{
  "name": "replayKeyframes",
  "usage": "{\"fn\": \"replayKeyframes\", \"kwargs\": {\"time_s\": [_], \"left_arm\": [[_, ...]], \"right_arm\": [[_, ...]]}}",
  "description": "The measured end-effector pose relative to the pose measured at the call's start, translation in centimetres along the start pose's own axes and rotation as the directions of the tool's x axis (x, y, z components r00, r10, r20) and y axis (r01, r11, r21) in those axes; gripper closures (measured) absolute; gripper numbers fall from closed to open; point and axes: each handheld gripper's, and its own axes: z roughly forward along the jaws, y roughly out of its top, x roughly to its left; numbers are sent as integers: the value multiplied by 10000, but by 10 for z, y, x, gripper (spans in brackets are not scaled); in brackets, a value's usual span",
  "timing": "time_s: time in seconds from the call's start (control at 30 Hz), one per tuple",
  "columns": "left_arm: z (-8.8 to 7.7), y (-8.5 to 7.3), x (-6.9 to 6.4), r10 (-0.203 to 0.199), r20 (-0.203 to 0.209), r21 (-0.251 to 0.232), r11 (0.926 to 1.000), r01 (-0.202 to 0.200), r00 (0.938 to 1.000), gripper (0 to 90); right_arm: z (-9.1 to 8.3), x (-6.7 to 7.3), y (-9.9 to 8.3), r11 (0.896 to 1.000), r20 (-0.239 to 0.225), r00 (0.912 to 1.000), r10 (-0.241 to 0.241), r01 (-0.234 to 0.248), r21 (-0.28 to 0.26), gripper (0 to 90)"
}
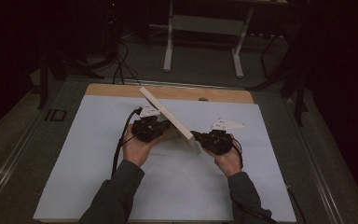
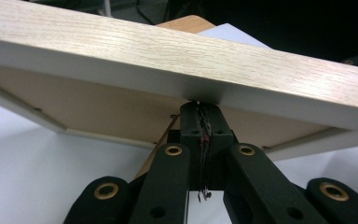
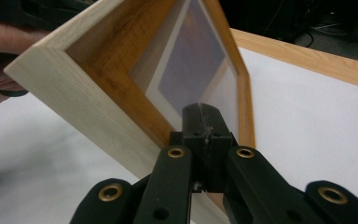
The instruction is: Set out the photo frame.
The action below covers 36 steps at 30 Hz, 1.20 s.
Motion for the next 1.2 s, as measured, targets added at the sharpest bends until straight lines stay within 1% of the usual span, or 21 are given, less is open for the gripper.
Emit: {"fn": "replayKeyframes", "kwargs": {"time_s": [0.13,0.4,0.53,0.67,0.77,0.87,1.0,1.13,1.2], "left_arm": [[-1,0,-3,168,34,25,9999,-168,9999,900],[-2,0,-7,316,73,42,9995,-317,9995,900],[-1,-1,-10,446,94,99,9990,-446,9990,900],[0,-1,-12,430,120,83,9990,-431,9990,900],[0,-1,-13,457,129,99,9989,-458,9989,900],[-1,-2,-15,571,141,75,9983,-572,9983,900],[-1,-2,-16,582,143,71,9983,-583,9982,900],[-2,-4,-18,677,215,99,9976,-680,9975,900],[-3,-4,-20,722,278,74,9973,-725,9970,900]], "right_arm": [[1,3,0,10000,-31,10000,-69,69,9,899],[0,5,0,10000,-35,10000,-89,89,2,899],[-1,8,1,9998,-147,9997,-190,191,1,899],[-1,11,3,9993,-208,9991,-361,362,12,900],[-1,12,4,9992,-312,9987,-402,403,16,899],[0,12,3,9994,-398,9986,-356,355,-20,899],[0,13,4,9994,-427,9985,-356,356,-18,899],[1,14,4,9991,-441,9982,-411,412,20,899],[2,13,4,9994,-455,9984,-338,338,-12,899]]}}
